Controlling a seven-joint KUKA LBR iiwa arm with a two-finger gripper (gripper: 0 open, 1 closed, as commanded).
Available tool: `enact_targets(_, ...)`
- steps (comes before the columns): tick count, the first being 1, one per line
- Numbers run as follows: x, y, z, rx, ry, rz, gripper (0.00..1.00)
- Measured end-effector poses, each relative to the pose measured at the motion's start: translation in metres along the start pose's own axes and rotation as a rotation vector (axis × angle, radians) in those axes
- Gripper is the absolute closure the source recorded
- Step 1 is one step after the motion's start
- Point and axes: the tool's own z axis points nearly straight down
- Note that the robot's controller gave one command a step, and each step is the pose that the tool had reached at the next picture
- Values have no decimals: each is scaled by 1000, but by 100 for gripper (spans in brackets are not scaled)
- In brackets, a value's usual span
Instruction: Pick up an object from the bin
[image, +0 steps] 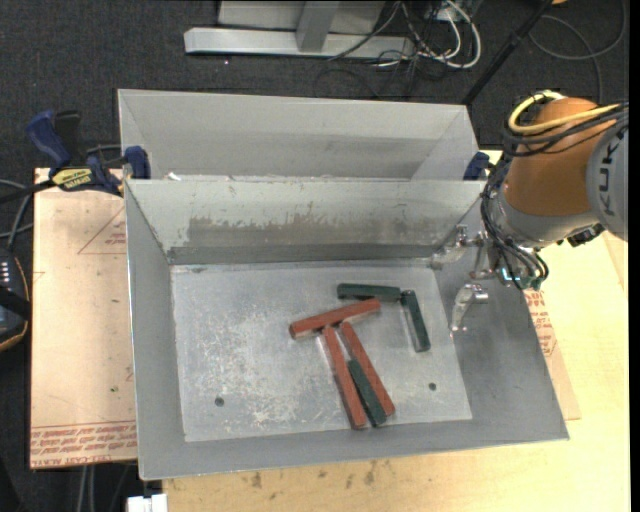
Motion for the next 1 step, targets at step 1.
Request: enact_targets(1, -2, 0, -5, 1, -7, -2, 0)
